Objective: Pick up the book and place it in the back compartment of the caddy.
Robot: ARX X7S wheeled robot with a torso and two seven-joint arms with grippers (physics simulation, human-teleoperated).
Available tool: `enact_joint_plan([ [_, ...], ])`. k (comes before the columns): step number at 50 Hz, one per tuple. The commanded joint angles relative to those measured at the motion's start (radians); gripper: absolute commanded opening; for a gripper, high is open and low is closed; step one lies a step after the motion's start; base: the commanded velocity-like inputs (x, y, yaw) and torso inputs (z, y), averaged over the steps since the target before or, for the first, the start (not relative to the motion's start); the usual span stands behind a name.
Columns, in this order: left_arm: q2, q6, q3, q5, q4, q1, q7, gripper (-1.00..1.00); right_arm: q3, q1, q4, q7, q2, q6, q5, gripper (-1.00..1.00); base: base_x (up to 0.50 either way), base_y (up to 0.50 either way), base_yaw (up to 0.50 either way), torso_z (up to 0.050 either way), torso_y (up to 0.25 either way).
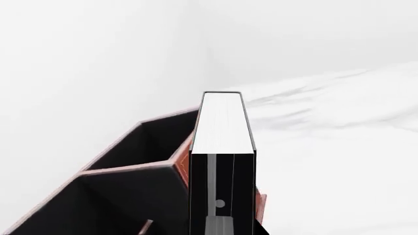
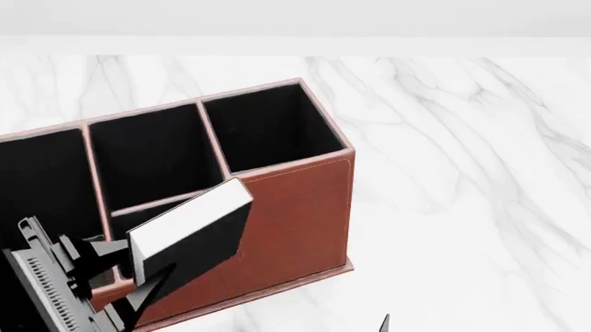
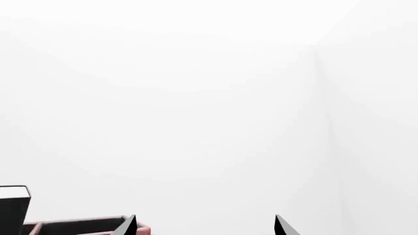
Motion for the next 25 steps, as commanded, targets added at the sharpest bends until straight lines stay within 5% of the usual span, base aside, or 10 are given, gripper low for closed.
enact_joint_plan([
  [1, -0.012, 0.023, -0.017, 0.035, 0.036, 0.003, -0.054, -1.0, -0.002, 0.003, 0.004, 0.004, 0.0, 0.003, -0.002, 1.0, 0.0, 0.0, 0.0, 0.0, 0.0],
  [19, -0.04, 0.001, -0.015, 0.049, 0.088, 0.01, -0.07, -1.0, -0.015, 0.013, 0.018, 0.001, 0.001, -0.008, 0.008, 1.0, 0.0, 0.0, 0.0, 0.0, 0.001],
  [25, -0.031, 0.015, -0.014, 0.051, 0.071, 0.012, -0.069, -1.0, 0.026, 0.009, -0.017, 0.048, -0.036, 0.142, -0.067, 1.0, 0.0, 0.0, 0.0, 0.003, 0.002],
])
